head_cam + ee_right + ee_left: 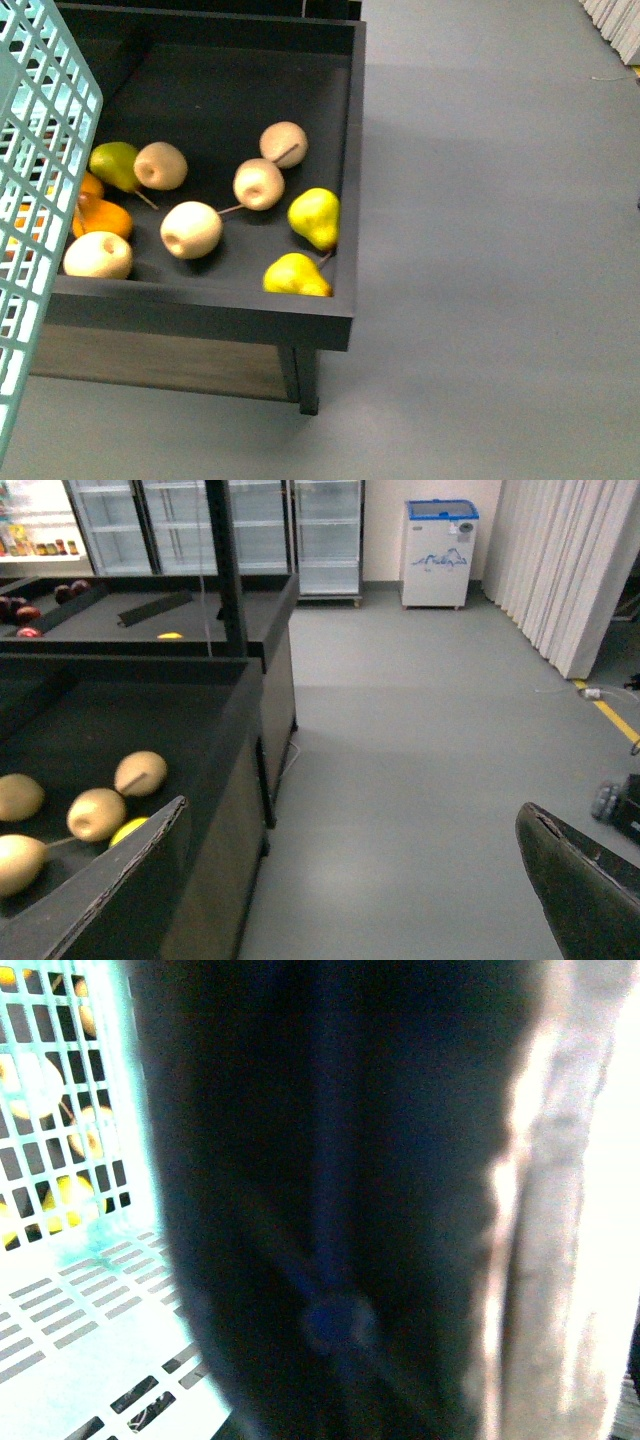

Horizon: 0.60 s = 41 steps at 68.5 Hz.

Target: Pick mango and avocado into basket

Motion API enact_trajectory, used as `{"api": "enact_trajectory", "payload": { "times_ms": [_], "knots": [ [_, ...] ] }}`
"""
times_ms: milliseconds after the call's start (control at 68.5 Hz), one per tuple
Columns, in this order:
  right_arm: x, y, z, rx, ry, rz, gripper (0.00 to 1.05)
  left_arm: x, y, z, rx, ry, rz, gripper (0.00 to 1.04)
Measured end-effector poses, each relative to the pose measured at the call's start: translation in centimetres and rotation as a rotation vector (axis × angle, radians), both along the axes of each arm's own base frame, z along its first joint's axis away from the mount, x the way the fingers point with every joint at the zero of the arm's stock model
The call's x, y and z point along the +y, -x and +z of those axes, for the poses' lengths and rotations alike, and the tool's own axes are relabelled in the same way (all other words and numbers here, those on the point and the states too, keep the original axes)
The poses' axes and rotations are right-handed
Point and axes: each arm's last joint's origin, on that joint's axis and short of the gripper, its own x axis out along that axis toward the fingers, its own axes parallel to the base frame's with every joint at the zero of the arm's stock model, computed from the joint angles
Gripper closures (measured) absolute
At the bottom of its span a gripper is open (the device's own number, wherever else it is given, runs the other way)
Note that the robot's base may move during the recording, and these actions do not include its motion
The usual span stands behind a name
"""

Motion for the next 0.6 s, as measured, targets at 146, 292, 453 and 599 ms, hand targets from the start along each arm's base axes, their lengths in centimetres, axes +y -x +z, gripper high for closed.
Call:
{"api": "enact_trajectory", "payload": {
  "times_ms": [146,292,453,599],
  "knots": [
    [-0.01,0.00,0.01,-0.001,0.000,-0.003,0.09,-0.01,0.01,0.02,-0.001,0.001,-0.002,0.92],
    [0.00,0.00,0.01,-0.001,0.000,0.000,0.09,0.00,0.00,0.01,0.000,0.001,-0.001,0.92],
    [-0.01,0.00,0.00,0.000,0.000,-0.002,0.09,0.00,0.00,0.01,0.000,0.001,-0.001,0.92],
    [0.00,-0.01,-0.01,0.001,0.000,0.000,0.09,-0.01,0.01,0.02,-0.001,0.002,0.000,0.92]
  ]
}}
